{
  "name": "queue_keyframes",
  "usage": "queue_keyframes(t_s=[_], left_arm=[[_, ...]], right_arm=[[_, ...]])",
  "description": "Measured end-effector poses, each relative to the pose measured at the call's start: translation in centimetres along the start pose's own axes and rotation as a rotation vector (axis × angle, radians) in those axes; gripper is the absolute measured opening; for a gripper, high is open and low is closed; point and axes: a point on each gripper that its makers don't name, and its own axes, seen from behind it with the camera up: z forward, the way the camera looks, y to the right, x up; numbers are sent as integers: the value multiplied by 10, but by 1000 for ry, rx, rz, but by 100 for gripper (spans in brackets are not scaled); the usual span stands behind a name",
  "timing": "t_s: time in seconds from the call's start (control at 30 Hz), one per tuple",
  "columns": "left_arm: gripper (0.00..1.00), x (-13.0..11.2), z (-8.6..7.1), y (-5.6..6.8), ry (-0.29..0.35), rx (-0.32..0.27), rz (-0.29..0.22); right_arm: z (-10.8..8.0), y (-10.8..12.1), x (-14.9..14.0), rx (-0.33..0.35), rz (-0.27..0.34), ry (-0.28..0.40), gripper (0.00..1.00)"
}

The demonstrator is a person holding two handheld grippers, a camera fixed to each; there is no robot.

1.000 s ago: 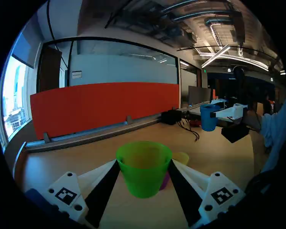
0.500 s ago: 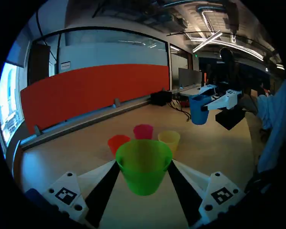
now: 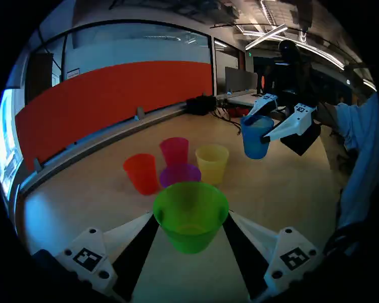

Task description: Pour water

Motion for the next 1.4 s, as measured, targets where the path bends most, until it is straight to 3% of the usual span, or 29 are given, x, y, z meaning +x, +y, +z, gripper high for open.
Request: queue_keyframes(t_s=[0.67, 1.4], left_arm=[[86, -27, 25, 18, -123, -90, 18], [86, -35, 38, 21, -144, -128, 5]], right_arm=[[19, -8, -44, 36, -14, -128, 91], [33, -16, -65, 56, -11, -176, 91]])
